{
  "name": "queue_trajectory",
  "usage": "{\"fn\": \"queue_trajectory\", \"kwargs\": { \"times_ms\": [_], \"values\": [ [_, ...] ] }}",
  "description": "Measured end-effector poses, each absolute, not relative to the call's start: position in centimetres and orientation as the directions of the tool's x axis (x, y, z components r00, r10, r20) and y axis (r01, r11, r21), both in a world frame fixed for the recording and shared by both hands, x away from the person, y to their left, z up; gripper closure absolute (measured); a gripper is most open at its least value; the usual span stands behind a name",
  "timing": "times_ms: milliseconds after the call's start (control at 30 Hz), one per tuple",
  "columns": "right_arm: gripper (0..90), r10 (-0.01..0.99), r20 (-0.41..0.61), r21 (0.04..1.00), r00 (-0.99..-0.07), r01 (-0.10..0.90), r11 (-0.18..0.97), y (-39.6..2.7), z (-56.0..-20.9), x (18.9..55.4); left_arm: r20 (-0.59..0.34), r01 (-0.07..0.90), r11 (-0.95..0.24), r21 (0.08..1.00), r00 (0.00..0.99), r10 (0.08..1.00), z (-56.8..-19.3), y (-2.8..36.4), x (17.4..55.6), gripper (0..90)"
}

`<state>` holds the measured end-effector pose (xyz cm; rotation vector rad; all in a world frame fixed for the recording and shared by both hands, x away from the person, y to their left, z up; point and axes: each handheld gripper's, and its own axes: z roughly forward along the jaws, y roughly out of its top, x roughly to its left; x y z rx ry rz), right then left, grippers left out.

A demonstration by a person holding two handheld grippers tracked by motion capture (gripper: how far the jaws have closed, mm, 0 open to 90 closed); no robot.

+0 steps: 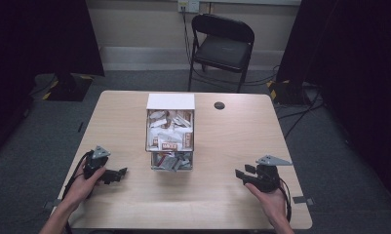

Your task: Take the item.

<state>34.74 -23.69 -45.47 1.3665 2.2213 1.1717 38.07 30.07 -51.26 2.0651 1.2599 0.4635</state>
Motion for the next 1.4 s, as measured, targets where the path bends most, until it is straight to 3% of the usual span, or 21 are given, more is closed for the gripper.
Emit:
{"fn": "queue_trajectory", "kwargs": {
  "times_ms": [500,1400],
  "values": [
    [52.3,0.784,0.155,0.775,-0.601,0.566,0.280,-20.9,-44.3,34.5,-0.041,0.645,-0.313,0.697,0.472,0.881,-51.3,30.1,38.1,0.0],
    [60.8,0.586,0.161,0.824,-0.794,0.434,0.363,-11.7,-42.3,34.1,-0.040,0.644,-0.314,0.697,0.472,0.881,-51.3,30.1,38.1,0.0]
  ]
}}
